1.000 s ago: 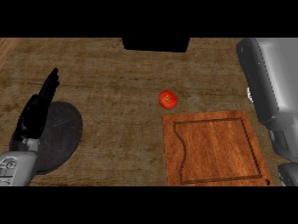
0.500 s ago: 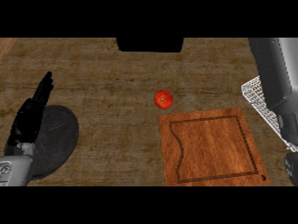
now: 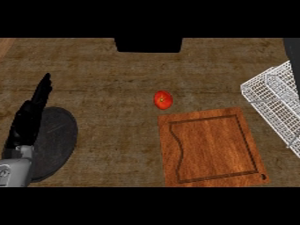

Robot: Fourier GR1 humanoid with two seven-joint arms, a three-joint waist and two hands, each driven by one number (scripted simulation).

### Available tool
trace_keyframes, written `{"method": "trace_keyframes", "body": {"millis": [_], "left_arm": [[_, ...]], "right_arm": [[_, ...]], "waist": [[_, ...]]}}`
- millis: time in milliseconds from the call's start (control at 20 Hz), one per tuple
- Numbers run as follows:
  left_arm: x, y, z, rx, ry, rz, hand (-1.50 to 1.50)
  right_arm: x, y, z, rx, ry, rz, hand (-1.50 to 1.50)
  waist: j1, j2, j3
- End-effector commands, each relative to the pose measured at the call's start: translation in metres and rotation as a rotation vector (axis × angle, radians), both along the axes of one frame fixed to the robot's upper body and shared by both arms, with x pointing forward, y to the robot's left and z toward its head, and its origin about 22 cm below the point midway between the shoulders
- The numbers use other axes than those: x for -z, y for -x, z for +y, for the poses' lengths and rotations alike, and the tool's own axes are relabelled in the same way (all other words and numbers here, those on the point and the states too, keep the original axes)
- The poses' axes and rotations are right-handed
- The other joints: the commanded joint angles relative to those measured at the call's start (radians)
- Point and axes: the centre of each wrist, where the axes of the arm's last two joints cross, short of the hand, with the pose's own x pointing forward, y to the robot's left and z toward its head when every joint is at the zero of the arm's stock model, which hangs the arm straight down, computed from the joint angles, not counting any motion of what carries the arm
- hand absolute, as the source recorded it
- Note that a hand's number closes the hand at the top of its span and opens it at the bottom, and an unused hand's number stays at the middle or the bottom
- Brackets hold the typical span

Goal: Pick the can from the cutting board and place it in the tiered basket

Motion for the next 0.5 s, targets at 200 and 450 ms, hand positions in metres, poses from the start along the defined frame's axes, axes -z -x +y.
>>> {"method": "trace_keyframes", "body": {"millis": [200, 450], "left_arm": [[0.019, 0.007, 0.006, -0.028, 0.001, 0.014, 0.0], [-0.002, -0.003, 0.012, -0.022, -0.012, 0.003, 0.0]], "right_arm": [[-0.015, 0.014, -0.043, 0.118, -0.005, 0.114, 1.5], [0.018, 0.031, -0.059, 0.047, -0.076, 0.121, 1.5]], "waist": [[-0.022, -0.008, 0.0], [-0.029, -0.009, 0.0]]}}
